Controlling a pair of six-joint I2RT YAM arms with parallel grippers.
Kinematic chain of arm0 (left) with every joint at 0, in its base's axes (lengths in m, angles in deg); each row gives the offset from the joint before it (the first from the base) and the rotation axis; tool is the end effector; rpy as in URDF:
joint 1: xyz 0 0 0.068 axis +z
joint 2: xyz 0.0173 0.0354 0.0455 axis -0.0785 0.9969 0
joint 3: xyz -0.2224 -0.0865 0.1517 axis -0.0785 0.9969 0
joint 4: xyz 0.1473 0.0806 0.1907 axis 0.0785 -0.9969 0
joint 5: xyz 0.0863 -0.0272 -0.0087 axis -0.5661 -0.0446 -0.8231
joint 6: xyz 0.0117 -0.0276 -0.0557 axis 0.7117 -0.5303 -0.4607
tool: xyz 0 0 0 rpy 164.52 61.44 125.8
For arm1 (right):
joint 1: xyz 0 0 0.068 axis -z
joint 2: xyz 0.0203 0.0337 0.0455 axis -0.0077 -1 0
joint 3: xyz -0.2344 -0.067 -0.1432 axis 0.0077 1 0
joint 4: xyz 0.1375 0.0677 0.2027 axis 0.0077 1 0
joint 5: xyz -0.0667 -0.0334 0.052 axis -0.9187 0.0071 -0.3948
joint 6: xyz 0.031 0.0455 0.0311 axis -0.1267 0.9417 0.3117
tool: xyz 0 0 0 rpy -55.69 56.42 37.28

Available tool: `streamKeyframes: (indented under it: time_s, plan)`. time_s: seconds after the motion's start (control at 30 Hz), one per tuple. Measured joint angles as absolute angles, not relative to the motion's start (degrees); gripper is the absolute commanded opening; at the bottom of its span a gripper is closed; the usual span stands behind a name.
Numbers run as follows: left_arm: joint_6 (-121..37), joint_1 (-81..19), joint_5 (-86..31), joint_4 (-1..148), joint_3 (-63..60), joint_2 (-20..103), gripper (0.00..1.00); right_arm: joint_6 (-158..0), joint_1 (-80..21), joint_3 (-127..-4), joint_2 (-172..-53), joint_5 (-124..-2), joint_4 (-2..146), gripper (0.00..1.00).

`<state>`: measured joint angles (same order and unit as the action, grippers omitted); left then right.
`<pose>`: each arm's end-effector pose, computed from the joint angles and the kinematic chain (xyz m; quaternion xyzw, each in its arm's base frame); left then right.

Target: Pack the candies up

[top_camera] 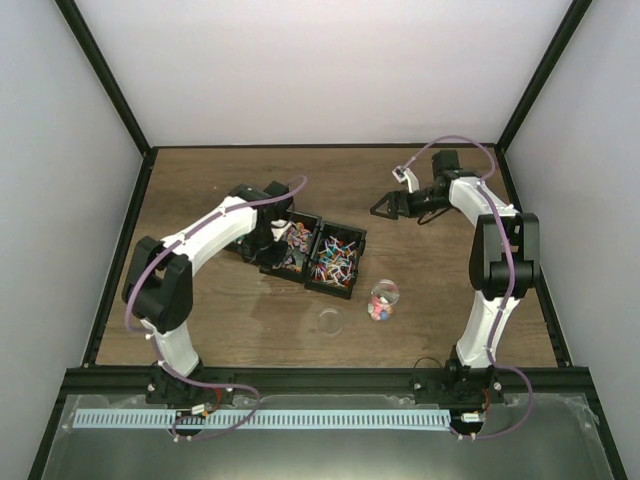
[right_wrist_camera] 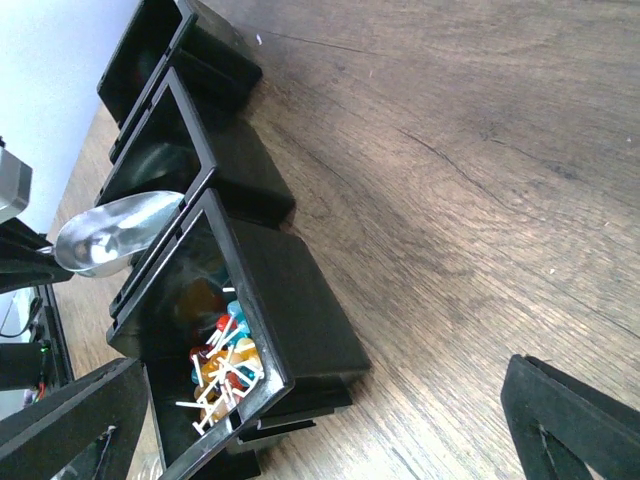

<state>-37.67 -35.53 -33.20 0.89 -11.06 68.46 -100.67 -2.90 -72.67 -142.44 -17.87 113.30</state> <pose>0.2715 -0.1658 0.2329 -0.2041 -0.9786 0.0181 0.0165 0.3896 0.0551 0.2138 -0.2094 0.8621 0.4143 0.2033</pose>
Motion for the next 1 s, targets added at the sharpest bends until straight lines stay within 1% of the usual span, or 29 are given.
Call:
streamKeyframes:
  time_s: [0.37, 0.63, 1.0]
  plan:
    - [-37.4, -35.2, -35.6, 1.9, -12.5, 71.1, 0.04, -101.5, -2.9, -73.6, -142.4, -18.5, 113.6, 1.0]
    - [-37.6, -35.2, -38.2, 4.4, -16.7, 75.1, 0.04, -101.6, -2.9, -74.6, -142.4, -19.0, 113.8, 1.0]
    - [-37.6, -35.2, -39.1, 6.6, -16.5, 75.3, 0.04, -101.9, -2.9, -74.6, -142.4, -18.6, 113.9, 1.0]
